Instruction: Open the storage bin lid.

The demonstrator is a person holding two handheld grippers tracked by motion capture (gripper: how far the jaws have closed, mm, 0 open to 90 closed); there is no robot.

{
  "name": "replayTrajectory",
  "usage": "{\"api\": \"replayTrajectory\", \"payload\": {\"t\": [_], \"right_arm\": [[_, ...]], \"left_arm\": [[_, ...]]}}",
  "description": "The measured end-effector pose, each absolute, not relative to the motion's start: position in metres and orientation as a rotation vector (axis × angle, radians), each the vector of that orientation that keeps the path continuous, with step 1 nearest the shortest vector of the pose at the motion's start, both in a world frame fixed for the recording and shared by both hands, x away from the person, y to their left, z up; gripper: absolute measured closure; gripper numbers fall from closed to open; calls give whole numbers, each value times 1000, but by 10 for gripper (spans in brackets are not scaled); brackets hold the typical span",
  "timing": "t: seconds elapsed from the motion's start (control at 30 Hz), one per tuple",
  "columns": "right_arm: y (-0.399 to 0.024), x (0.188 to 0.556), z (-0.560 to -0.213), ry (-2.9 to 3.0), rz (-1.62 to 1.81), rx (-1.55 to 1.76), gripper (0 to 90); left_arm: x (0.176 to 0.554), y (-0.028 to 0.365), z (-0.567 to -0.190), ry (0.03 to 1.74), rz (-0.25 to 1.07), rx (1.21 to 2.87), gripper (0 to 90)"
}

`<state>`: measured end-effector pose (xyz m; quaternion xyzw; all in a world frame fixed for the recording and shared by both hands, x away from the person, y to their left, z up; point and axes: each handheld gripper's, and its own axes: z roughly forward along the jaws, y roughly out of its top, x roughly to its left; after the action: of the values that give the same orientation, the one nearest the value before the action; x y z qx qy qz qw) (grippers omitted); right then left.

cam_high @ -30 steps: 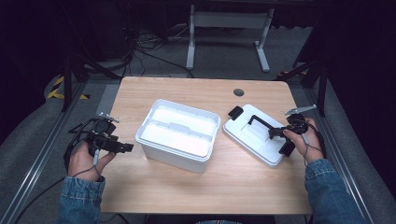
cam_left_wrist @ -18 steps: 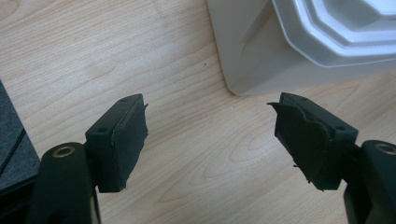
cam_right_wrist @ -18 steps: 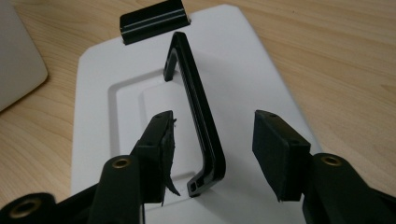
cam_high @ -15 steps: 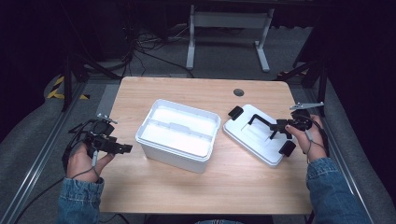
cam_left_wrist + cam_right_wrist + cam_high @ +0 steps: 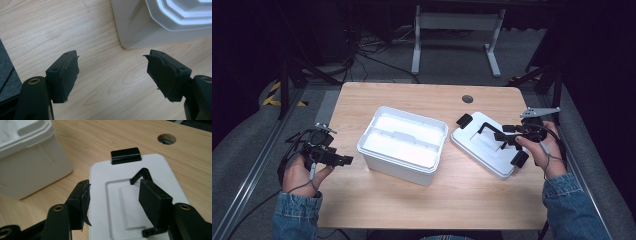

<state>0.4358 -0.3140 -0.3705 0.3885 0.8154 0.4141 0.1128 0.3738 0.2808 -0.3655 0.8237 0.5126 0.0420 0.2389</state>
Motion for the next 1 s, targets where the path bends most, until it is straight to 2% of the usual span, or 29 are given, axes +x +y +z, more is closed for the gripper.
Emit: {"api": "replayTrajectory", "payload": {"t": [0.4, 1.0], "right_arm": [[-286, 407, -360, 2476, 1256, 1039, 426], [-252, 372, -374, 2587, 1272, 952, 418]], "left_arm": [[375, 279, -364, 1389, 122, 2263, 258], [375, 278, -365, 1388, 120, 2268, 257]]}}
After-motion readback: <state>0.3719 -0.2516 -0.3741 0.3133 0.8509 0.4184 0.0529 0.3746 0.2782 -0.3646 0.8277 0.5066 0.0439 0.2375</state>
